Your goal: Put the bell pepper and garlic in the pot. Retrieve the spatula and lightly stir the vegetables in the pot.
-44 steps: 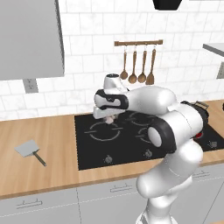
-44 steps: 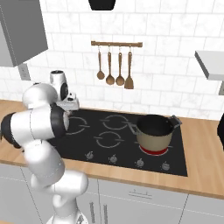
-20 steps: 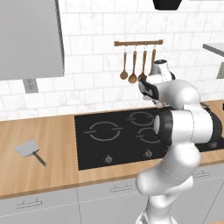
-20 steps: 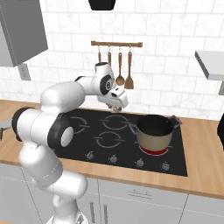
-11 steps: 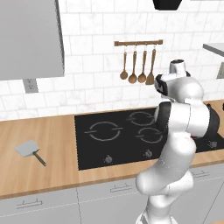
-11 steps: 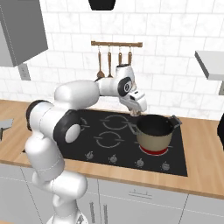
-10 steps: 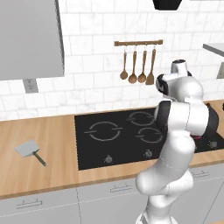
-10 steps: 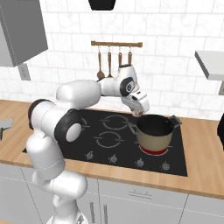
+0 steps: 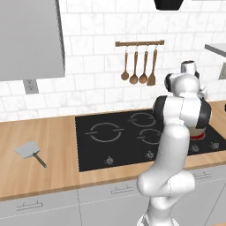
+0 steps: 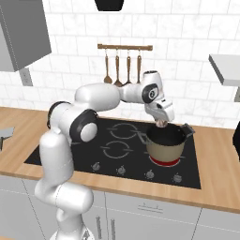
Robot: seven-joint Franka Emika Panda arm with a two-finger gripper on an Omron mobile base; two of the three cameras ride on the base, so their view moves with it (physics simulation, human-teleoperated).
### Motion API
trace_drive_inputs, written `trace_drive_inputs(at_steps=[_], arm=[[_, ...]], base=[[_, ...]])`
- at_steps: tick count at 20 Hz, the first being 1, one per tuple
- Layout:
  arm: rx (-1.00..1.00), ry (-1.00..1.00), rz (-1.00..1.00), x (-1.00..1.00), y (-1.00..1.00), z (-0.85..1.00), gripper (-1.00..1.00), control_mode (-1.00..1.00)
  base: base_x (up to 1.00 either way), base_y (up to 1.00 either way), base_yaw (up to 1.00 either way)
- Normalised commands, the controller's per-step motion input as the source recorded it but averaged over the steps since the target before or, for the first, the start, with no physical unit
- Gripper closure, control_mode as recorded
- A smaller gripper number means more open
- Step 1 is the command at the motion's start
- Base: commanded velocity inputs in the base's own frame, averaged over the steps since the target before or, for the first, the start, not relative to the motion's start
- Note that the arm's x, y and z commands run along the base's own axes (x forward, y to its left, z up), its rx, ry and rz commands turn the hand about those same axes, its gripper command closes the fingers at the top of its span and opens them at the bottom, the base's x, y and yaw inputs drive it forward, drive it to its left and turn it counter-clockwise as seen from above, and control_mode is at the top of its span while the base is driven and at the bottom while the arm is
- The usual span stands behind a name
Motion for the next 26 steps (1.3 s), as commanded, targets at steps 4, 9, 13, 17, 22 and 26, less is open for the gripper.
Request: trace_drive_inputs(at_steps=[4,9,13,17,22,26], arm=[[0.0,0.01,0.0,0.06,0.0,-0.33,1.0,-1.0],[0.0,0.07,0.0,0.01,-0.13,-0.29,1.0,-1.0],[0.0,0.12,0.0,0.0,-0.21,-0.29,1.0,-1.0],[0.0,0.09,0.0,0.0,-0.25,-0.24,1.0,-1.0],[0.02,0.02,0.0,0.0,-0.17,-0.24,1.0,-1.0],[0.07,-0.01,0.0,0.0,-0.07,-0.31,1.0,-1.0]], base=[[0.0,0.0,0.0],[0.0,0.0,0.0],[0.0,0.0,0.0],[0.0,0.0,0.0],[0.0,0.0,0.0],[0.0,0.0,0.0]])
